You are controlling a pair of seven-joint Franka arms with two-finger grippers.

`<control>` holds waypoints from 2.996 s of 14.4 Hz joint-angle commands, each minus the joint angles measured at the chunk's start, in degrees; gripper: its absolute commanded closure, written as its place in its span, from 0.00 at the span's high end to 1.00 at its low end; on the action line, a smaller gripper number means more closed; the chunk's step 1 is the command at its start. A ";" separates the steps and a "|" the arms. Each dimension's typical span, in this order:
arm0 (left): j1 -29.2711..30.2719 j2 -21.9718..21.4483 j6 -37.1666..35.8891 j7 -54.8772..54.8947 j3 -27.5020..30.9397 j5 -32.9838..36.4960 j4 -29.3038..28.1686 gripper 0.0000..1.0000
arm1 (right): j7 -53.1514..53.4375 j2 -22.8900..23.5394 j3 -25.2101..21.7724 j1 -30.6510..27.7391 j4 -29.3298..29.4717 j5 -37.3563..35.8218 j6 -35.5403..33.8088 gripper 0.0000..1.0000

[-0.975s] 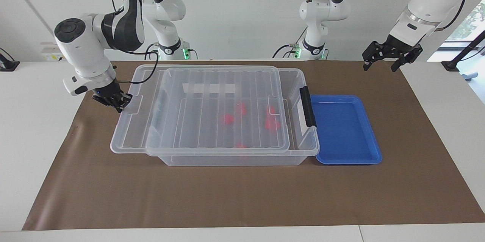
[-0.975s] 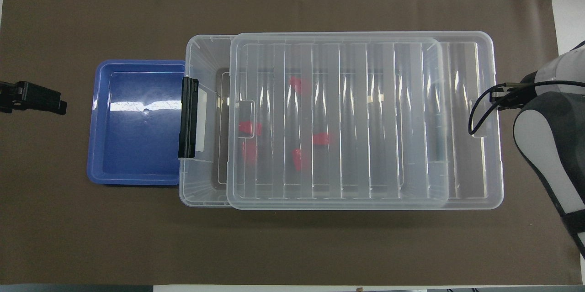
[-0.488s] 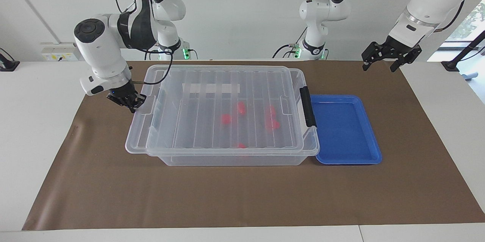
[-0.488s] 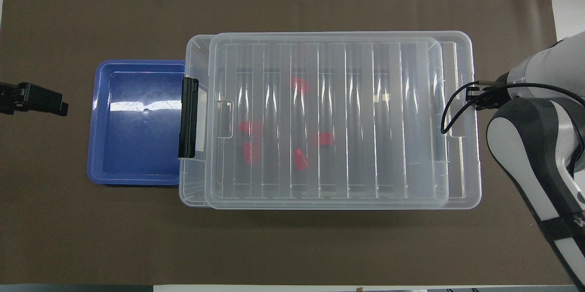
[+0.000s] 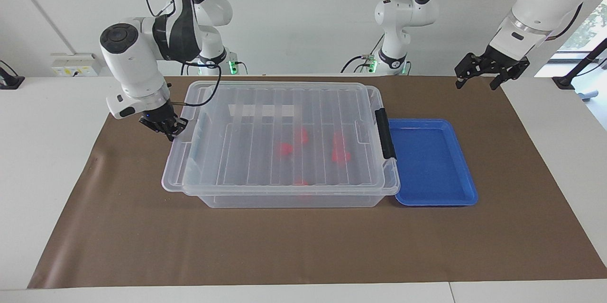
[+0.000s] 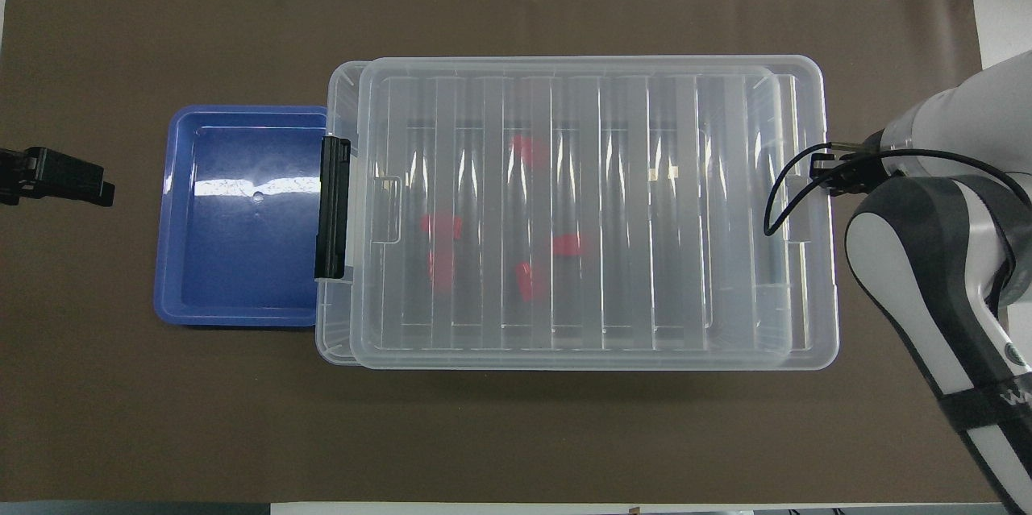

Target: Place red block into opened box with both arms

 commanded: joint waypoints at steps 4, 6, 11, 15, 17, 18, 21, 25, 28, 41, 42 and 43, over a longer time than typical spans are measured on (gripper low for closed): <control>0.05 -0.40 -0.84 0.52 0.39 -0.50 -0.41 1.00 | 3.58 -0.98 2.42 -0.29 -2.02 0.38 1.82 0.00; -0.04 -0.40 -0.84 0.44 0.39 -0.50 -0.41 1.00 | 4.20 -0.98 2.51 -0.29 -2.02 0.38 1.90 0.00; -0.04 -0.40 -0.75 0.44 0.39 -0.41 -0.41 1.00 | 4.03 -0.98 2.51 -0.29 -2.20 0.38 1.90 0.00; 0.05 -0.40 -0.75 0.44 0.39 -0.50 -0.41 1.00 | 3.68 -0.89 2.43 -0.29 -1.41 0.38 0.85 0.00; -0.04 -0.40 -0.75 0.44 0.39 -0.50 -0.41 1.00 | 3.50 -0.80 2.34 -0.29 -0.36 0.38 -0.37 0.00; -0.04 -0.40 -0.75 0.44 0.39 -0.50 -0.41 1.00 | 3.41 -0.80 2.25 -0.29 0.95 0.38 -2.21 0.00; 0.05 -0.40 -0.75 0.52 0.39 -0.41 -0.32 1.00 | 1.75 -0.89 1.03 -0.29 5.43 0.38 -8.09 0.00; 0.05 -0.40 -0.75 0.44 0.39 -0.50 -0.41 1.00 | 0.43 -0.98 -0.30 -0.20 13.51 0.38 -19.07 0.05; 0.05 -0.40 -0.75 0.52 0.39 -0.50 -0.41 1.00 | -5.44 -2.29 -2.05 -0.20 18.44 0.47 -25.24 1.00; 0.05 -0.40 -0.75 0.44 0.39 -0.50 -0.41 1.00 | -10.48 -3.17 -7.07 0.41 24.79 2.75 -33.08 1.00; 0.05 -0.40 -0.84 0.44 0.39 -0.50 -0.41 1.00 | -10.48 -3.09 -7.07 0.33 24.87 3.19 -32.90 1.00; 0.05 -0.40 -0.92 0.44 0.39 -0.50 -0.41 1.00 | -10.56 -3.00 -6.46 0.33 25.22 3.19 -32.73 1.00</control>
